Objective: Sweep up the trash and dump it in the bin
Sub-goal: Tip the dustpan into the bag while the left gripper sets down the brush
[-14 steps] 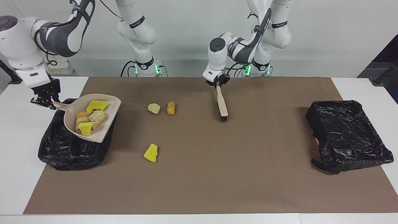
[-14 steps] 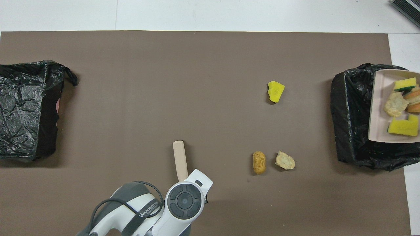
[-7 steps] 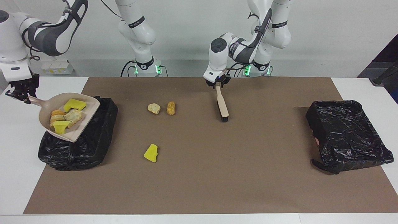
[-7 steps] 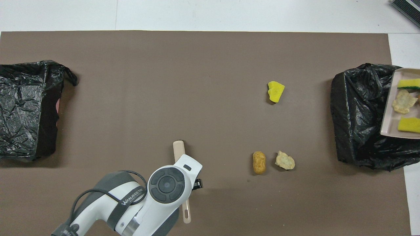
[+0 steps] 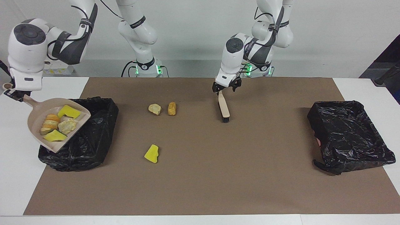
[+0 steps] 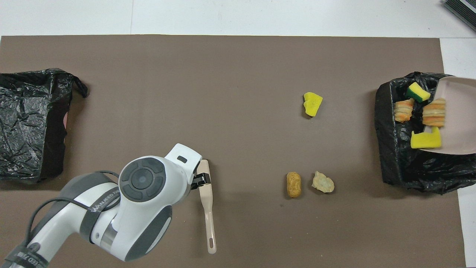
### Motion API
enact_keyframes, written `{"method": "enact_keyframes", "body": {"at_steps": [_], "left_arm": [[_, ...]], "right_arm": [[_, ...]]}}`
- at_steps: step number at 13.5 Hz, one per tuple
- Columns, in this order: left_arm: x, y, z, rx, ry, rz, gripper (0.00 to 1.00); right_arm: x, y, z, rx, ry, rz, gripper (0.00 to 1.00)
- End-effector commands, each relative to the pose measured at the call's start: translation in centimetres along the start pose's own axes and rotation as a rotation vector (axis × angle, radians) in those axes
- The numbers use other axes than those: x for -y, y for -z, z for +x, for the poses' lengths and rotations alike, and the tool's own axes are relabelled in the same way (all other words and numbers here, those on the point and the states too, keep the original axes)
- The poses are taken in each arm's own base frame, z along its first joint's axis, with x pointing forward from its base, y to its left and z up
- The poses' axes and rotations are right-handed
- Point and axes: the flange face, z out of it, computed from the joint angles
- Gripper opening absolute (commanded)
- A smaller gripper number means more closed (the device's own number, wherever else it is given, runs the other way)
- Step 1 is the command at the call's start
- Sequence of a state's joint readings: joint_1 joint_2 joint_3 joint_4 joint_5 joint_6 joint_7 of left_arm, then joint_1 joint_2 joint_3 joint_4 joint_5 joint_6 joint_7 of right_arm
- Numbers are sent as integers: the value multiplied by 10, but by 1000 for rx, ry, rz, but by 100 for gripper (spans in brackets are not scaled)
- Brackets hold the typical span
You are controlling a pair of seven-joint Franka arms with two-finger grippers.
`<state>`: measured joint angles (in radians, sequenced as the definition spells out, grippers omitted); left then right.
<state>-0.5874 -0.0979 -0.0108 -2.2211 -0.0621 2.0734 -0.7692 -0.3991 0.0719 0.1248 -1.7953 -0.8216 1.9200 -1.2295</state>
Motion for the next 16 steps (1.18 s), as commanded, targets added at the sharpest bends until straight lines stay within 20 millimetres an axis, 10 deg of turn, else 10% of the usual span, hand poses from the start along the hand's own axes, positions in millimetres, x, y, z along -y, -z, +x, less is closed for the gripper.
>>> {"method": "enact_keyframes", "body": {"at_steps": [1,9,16], "left_arm": [[28,31,19,-8,-39,4,100],[140,69,84,-20,-117,-2,100],[228,143,127,-65,-230,-5,100]], "right_arm": [[15,-3,-4,68,18,-14,0],[3,37,11,241,174,-137,0],[-16,88,-19,178,179,-193,0]]}}
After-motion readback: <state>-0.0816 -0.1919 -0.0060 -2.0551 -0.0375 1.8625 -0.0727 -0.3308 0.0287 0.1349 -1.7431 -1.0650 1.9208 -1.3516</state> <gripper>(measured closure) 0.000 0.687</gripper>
